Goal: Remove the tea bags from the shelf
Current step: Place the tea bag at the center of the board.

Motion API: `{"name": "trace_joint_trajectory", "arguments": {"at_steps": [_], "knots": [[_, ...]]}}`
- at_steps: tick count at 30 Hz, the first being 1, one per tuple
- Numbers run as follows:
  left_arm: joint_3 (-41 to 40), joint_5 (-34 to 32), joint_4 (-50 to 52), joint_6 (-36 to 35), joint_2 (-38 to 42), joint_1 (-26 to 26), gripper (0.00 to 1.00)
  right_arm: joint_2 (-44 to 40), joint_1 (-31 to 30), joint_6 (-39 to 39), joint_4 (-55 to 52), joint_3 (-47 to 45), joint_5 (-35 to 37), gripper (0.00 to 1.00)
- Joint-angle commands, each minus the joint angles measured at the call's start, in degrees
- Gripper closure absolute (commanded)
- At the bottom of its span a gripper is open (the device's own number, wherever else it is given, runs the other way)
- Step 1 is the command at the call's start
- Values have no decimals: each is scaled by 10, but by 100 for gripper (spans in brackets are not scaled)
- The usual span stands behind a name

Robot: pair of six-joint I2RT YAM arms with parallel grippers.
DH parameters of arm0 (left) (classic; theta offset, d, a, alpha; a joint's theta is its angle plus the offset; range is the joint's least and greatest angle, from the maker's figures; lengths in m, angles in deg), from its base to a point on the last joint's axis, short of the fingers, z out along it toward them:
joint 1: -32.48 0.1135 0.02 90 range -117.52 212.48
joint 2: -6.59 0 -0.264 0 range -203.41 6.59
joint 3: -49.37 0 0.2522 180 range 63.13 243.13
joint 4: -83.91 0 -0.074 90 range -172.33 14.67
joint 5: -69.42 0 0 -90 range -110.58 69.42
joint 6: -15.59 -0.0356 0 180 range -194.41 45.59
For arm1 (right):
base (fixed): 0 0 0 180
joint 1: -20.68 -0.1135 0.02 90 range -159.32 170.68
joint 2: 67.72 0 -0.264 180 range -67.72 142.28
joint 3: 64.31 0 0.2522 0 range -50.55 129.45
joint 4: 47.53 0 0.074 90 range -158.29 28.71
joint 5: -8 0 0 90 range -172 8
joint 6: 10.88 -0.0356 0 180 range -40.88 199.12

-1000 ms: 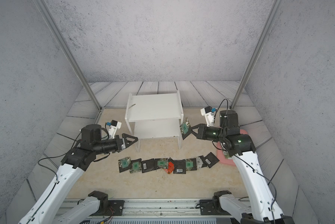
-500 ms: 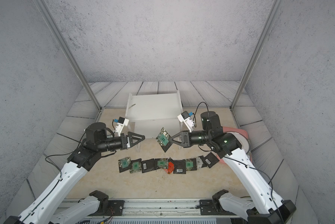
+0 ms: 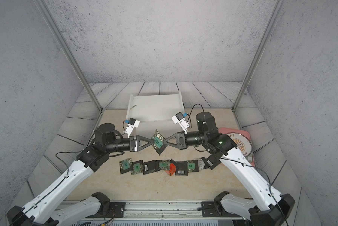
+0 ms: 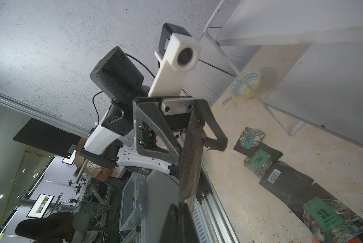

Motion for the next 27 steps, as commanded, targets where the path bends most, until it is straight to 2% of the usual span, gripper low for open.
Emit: {"name": "trace_joint_trajectory", "arguments": {"at_steps": [1, 6, 11, 14, 16, 18, 22, 27], "knots": [[-8, 10, -30, 1, 13, -4, 46, 8, -2, -4, 23, 0, -2, 100], [-13, 4, -32, 1, 23, -4, 68, 14, -2, -2, 24, -2, 0, 100], [-13, -6, -17, -4, 27, -4, 77, 14, -2, 3, 17, -5, 8, 100], [-13, -15, -3, -10, 33, -4, 83, 14, -2, 12, 5, -5, 19, 96], [-12, -28, 12, -16, 40, -4, 87, 18, -2, 20, -8, -3, 27, 89], [-9, -43, 34, -26, 47, -4, 93, 20, -1, 32, -28, 5, 41, 76], [-2, -82, 92, -46, 68, -1, 100, 20, 3, 59, -72, 24, 82, 56], [6, -149, 203, -62, 93, 22, 100, 8, 29, 75, -112, 33, 119, 45]]}}
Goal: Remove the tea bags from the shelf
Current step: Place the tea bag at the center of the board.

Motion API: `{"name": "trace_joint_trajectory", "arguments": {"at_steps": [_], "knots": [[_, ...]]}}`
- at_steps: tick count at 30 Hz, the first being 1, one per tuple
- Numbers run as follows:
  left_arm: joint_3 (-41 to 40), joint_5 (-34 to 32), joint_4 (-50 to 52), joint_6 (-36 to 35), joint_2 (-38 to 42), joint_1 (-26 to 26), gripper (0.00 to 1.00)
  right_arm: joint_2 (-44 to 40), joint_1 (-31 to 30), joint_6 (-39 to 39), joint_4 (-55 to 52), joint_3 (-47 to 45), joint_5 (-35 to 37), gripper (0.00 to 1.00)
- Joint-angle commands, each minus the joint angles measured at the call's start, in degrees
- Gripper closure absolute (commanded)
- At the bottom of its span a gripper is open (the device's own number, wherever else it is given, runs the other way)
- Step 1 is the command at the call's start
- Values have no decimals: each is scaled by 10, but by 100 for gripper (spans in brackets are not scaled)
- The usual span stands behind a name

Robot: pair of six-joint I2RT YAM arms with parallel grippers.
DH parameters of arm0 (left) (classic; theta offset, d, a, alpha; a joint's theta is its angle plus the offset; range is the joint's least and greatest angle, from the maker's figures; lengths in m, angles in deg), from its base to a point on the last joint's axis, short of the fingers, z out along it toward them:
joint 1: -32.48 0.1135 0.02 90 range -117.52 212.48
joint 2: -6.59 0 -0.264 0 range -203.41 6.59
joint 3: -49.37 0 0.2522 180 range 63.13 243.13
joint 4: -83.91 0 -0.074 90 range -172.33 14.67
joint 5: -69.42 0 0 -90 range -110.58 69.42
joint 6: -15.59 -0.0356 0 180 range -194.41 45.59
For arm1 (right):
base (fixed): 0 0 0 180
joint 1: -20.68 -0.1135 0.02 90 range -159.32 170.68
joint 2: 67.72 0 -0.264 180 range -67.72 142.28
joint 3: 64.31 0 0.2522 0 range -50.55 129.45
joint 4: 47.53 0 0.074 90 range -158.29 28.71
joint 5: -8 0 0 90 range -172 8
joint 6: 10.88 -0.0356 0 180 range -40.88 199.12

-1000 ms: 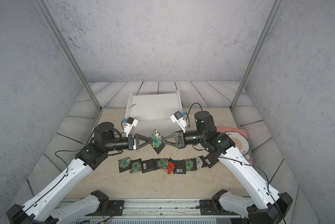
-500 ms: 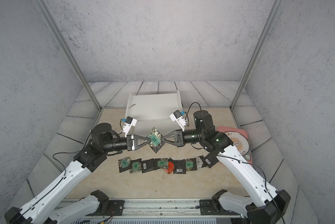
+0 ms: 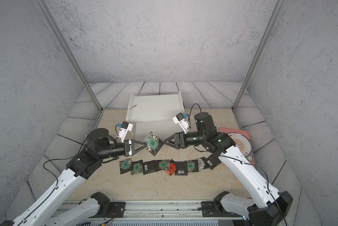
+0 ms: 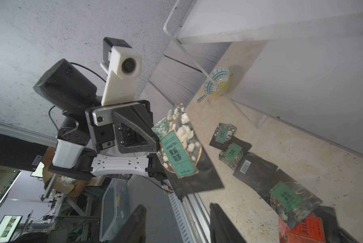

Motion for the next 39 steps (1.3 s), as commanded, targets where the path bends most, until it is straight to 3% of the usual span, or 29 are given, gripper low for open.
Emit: {"name": "trace_joint_trajectory", "arguments": {"at_steps": [1, 9, 19, 27, 39], "knots": [[13, -70, 105, -21, 20, 22, 100, -8, 25, 23, -38, 18, 39, 45], [-44, -120, 232, 15, 80, 136, 100, -37, 82, 11, -31, -10, 37, 43], [-66, -268, 326, 36, 46, 199, 100, -42, 90, 12, -28, -28, 39, 43], [-96, -365, 321, 51, 32, 233, 100, -44, 94, 14, -22, -39, 36, 43], [-149, -313, 181, 40, -14, 311, 100, -44, 101, 22, -31, -41, 31, 43]]}}
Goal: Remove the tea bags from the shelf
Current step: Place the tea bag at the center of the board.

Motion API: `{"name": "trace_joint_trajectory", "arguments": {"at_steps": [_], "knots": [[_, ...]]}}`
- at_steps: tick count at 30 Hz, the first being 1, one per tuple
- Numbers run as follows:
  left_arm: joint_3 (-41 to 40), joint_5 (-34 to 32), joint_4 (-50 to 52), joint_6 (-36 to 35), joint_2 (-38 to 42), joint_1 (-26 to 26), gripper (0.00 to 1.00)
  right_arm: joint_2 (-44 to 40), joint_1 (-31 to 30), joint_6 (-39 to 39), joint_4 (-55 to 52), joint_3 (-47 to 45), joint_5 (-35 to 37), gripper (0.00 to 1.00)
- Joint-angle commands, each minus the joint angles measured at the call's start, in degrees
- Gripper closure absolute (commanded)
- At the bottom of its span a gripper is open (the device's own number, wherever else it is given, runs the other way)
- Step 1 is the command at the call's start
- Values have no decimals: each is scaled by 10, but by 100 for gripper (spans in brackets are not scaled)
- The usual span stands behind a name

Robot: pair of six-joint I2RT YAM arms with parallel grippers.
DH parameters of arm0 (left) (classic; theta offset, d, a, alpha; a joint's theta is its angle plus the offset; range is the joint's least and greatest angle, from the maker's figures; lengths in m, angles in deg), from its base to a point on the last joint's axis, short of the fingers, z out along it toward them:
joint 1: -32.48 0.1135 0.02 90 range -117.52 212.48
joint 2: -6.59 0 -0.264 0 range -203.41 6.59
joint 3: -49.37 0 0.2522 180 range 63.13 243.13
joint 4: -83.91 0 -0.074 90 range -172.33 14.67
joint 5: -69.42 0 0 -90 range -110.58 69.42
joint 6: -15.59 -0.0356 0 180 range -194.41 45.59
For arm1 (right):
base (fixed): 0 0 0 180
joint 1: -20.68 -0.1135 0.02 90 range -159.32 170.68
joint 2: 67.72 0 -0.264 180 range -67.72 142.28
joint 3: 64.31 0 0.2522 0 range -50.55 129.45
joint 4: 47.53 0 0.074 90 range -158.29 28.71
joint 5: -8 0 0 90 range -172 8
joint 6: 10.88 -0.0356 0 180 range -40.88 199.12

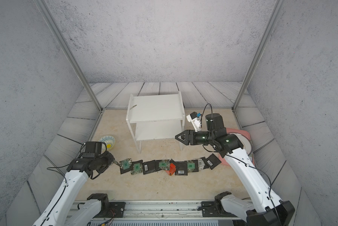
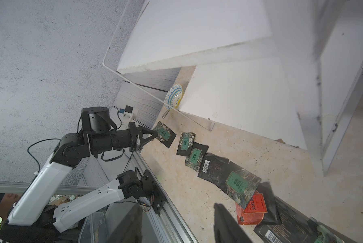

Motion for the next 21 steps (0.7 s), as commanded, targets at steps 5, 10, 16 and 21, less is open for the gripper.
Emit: {"name": "trace_joint_trajectory", "arguments": {"at_steps": [5, 10, 16, 21], "knots": [[-27, 6, -65, -8, -22, 33, 100, -14, 3, 5, 9, -11, -5, 43], [-53, -9, -50, 11, -32, 45, 97, -13, 4, 2, 14, -9, -10, 43], [-59, -26, -15, 22, -36, 52, 93, -13, 4, 3, 13, -6, -11, 43], [-60, -52, 27, 31, -21, 53, 78, -14, 4, -3, 24, -16, -13, 43]]}}
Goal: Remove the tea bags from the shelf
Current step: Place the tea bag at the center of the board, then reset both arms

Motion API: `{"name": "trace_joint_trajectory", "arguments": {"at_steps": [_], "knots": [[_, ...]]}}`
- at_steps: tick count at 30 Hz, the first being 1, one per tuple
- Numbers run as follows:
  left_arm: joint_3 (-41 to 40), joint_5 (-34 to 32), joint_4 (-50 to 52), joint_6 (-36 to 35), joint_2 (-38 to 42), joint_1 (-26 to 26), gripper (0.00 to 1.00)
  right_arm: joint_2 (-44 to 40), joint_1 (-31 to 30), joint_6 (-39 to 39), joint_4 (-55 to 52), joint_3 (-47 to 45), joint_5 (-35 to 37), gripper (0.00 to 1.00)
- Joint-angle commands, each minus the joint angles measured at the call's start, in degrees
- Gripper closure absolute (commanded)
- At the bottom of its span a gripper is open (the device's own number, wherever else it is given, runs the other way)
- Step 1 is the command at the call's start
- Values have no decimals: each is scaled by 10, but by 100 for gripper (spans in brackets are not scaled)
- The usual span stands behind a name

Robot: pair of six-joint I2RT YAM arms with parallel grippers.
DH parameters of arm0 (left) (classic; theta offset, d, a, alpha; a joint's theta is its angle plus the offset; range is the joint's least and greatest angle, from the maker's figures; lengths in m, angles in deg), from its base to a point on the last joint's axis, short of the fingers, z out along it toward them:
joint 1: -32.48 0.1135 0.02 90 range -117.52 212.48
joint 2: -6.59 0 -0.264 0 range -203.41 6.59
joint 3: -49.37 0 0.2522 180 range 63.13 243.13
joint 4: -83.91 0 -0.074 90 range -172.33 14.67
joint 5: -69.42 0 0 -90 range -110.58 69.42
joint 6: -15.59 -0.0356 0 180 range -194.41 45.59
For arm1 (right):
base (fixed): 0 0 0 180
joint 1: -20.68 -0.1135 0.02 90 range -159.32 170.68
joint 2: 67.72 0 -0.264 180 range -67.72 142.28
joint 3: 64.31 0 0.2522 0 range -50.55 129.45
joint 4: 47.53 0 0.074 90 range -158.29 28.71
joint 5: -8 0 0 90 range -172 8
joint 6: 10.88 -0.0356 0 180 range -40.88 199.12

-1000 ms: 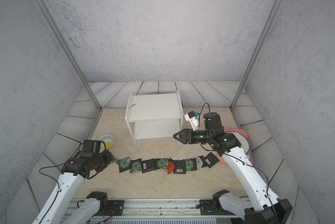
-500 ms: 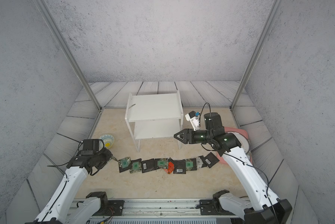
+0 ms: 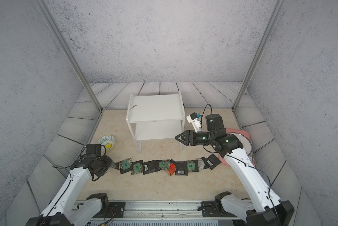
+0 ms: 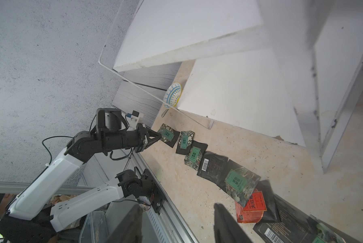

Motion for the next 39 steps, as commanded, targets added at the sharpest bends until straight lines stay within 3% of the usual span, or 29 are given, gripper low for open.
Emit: {"name": "trace_joint_trajectory", "arguments": {"at_steps": [1, 5, 12, 17, 28, 31, 32, 33, 34, 35, 39], "knots": [[-5, -30, 42, 5, 13, 6, 74, -13, 3, -4, 20, -6, -10, 43], [1, -37, 58, 4, 17, 6, 63, -10, 2, 0, 17, 1, -11, 43], [46, -59, 112, 1, 28, 6, 59, -7, 4, 6, 9, 8, -5, 43], [80, -48, 123, -22, 32, 6, 51, -10, 10, 13, -7, 22, 14, 42], [230, 4, 85, -149, -12, -2, 27, -21, 104, 0, -16, 54, 88, 25], [287, -8, 83, -188, -50, -4, 21, -8, 127, 4, -24, 67, 160, 19], [306, -8, 78, -202, -64, -4, 20, -1, 131, 7, -37, 75, 215, 5], [322, -7, 73, -214, -78, -5, 18, 10, 132, 10, -60, 89, 292, 1], [337, -4, 67, -226, -91, -6, 16, 22, 132, 13, -80, 102, 352, 1], [351, -1, 61, -238, -107, -9, 0, 36, 135, 18, -95, 114, 406, 1], [381, -47, 23, -276, -154, -27, 1, 53, 137, 21, -51, 84, 599, 1]]}}
